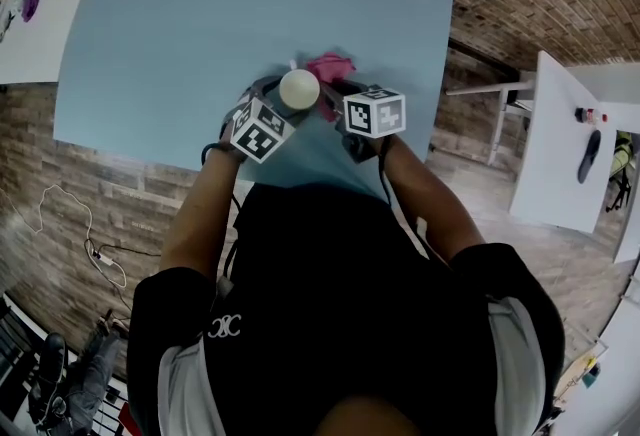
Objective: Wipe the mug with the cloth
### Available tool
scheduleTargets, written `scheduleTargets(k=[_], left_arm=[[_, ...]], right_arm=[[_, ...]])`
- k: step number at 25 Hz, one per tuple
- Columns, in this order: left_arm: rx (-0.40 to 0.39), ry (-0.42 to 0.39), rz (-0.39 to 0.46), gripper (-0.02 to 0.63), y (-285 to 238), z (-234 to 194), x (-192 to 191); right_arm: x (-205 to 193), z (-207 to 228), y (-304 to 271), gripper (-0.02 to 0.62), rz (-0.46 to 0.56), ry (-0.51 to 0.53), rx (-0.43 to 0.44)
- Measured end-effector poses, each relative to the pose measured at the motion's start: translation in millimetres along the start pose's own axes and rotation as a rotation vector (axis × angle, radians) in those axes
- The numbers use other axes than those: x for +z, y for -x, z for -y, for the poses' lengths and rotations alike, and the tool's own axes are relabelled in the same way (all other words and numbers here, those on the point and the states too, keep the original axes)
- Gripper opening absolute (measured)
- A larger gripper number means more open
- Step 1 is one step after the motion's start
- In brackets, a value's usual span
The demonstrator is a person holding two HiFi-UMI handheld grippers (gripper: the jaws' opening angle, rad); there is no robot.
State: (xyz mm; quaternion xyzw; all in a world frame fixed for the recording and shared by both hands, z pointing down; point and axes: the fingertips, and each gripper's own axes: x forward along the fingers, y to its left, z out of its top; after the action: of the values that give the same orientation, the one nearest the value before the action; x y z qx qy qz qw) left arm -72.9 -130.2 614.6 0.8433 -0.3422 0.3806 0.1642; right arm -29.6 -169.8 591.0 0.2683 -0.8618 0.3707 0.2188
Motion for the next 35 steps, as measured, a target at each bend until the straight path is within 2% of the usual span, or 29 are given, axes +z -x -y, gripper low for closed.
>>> scheduleTargets(k=[4,10,12,21,26,32,35], left_arm=[[0.014,0.041,-0.020,0.385,-1.3,2.4,-3.4],[0.017,0.047,-0.021,0.383,0.1,3.2,-5.2],[0.020,0.050,-0.023,0.383,0.3,2.2,-5.9],[0.091,0.147,-0.002,0.385,-2.8,2.6,-6.1],[0.128,0.207,0.014,0.387,-2.7,-0.1,-9.8],[0.179,0.299,0.030,0.388,-7.3,0.4,-6.1],[0.169,0.307,0.034,0.390,-6.1,0.8,-3.2]], right_arm=[[-13.2,-0.9,2.8,0.038,-0.012,-0.015,0.005],[13.3,-34.0,31.4,0.038,0.078,0.051,0.122],[14.5,-38.4,32.5,0.038,0.084,0.066,0.136],[-25.7,-9.5,5.0,0.038,-0.003,-0.028,0.063],[-37.0,-5.5,-6.1,0.038,-0.031,-0.032,0.025],[-20.3,-28.7,20.1,0.038,0.017,0.016,0.085],[-20.6,-25.3,19.2,0.038,0.029,0.000,0.078]])
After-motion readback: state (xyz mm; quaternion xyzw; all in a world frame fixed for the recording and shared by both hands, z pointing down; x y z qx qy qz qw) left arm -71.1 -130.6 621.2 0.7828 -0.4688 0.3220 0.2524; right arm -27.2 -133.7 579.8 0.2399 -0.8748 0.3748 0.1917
